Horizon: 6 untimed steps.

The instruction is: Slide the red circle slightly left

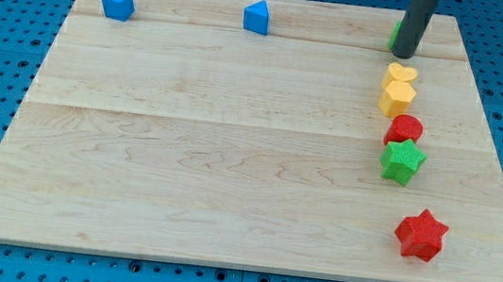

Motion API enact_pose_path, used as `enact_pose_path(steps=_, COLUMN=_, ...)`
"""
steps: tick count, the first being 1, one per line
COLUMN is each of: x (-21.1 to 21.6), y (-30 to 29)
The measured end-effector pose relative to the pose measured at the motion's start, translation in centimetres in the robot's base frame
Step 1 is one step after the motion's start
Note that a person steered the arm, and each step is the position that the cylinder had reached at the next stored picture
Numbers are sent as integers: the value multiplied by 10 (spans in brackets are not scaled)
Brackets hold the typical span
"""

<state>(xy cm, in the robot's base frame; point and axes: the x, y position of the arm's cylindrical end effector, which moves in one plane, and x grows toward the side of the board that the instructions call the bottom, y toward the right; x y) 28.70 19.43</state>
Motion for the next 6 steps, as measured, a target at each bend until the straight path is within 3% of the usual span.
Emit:
enact_pose_path(steps=3, x=64, y=27)
enact_pose_path(steps=4, x=111, y=65)
enact_pose_path(steps=5, x=158, y=34)
enact_pose_path(steps=6, x=163, y=-63)
